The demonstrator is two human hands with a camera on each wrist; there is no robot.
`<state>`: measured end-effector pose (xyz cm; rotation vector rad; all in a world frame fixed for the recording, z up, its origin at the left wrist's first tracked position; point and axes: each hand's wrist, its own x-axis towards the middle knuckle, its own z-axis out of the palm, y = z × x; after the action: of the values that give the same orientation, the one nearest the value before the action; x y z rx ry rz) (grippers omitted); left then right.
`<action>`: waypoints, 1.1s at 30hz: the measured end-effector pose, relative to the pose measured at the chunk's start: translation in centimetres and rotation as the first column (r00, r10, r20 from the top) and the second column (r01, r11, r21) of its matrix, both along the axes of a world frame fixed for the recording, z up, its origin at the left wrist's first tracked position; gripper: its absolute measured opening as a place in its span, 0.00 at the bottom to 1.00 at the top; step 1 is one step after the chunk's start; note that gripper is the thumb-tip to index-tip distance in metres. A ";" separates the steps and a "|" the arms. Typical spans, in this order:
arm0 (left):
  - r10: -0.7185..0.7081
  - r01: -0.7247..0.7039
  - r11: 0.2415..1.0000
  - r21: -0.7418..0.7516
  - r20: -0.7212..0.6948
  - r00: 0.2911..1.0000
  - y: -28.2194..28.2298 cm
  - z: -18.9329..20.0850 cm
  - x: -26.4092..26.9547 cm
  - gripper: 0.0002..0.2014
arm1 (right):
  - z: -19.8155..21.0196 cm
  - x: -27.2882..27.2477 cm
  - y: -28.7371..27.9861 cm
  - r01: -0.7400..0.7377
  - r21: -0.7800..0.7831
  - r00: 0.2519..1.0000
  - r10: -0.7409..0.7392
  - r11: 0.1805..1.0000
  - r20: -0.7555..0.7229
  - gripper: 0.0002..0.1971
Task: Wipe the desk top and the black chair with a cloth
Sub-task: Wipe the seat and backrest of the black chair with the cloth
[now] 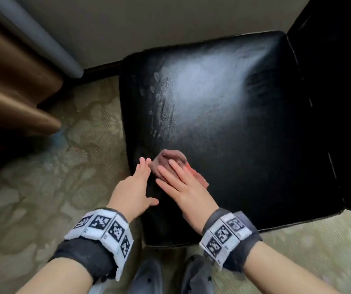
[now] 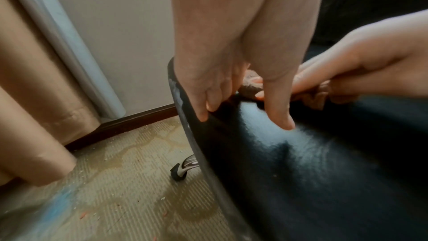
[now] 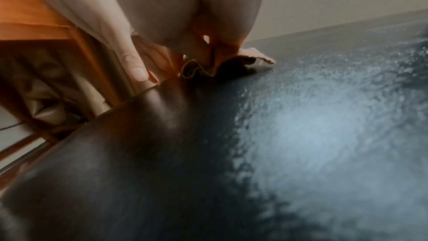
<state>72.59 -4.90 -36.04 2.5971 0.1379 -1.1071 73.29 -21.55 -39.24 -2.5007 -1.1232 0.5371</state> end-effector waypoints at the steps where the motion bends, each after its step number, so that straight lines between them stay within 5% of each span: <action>1: 0.007 -0.007 1.000 -0.022 -0.007 1.000 0.3 0.1 -0.4 0.50 | 0.1 0.1 -0.5 -0.045 0.009 0.999 0.045 0.999 0.018 0.23; 5: 0.034 -0.041 0.991 -0.124 -0.053 0.998 0.8 0.3 -2.2 0.49 | 0.3 4.0 -4.1 0.052 0.049 0.999 -0.052 0.997 -0.005 0.27; 8: 0.018 -0.032 0.986 -0.166 -0.084 0.996 -0.5 0.6 -3.8 0.50 | 1.1 7.4 -4.1 0.322 -0.098 0.945 -0.327 0.942 -0.032 0.39; 10: -0.014 -0.004 0.983 -0.184 -0.098 0.995 -1.2 0.6 -4.5 0.49 | 1.4 7.3 -2.0 0.371 -0.188 0.920 -0.387 0.909 -0.055 0.44; 15: 0.073 -0.080 0.971 -0.227 -0.042 0.996 1.1 0.4 -4.3 0.32 | -0.5 2.3 0.8 -0.110 -0.029 0.993 0.109 0.993 -0.033 0.23; 19: 0.261 -0.245 0.965 -0.096 0.224 0.939 5.8 1.5 -0.8 0.26 | 0.3 4.9 -2.5 0.049 0.033 0.998 -0.050 0.998 0.034 0.25; 22: 0.265 -0.272 0.962 -0.022 0.319 0.910 8.3 1.8 3.4 0.30 | 1.3 7.9 -3.5 0.389 -0.107 0.921 -0.387 0.915 0.044 0.36; 24: 0.243 -0.257 0.966 0.000 0.320 0.916 8.8 1.4 6.2 0.35 | 2.1 7.3 -1.6 0.449 -0.175 0.885 -0.463 0.876 -0.050 0.45; 27: 0.207 -0.214 0.977 0.009 0.229 0.951 7.8 0.7 8.8 0.50 | 0.5 4.0 2.1 0.157 -0.027 0.988 -0.157 0.987 0.010 0.27; 29: 0.124 -0.140 0.986 0.085 0.168 0.978 7.0 0.4 9.4 0.59 | -0.7 2.6 3.4 0.013 -0.030 1.000 -0.013 0.999 0.026 0.25; 31: 0.048 -0.069 0.981 0.183 0.115 0.992 6.7 -0.1 9.5 0.64 | -0.9 3.2 2.9 0.049 0.002 0.999 -0.049 0.999 -0.003 0.27; 33: 0.030 -0.047 0.973 0.227 0.077 0.997 7.0 -0.6 9.2 0.65 | -0.2 5.0 1.1 0.235 0.000 0.972 -0.235 0.972 0.009 0.25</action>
<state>81.82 2.14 -36.64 2.8200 0.3152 -1.0361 78.32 -20.49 -39.46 -2.5918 -0.8127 0.4601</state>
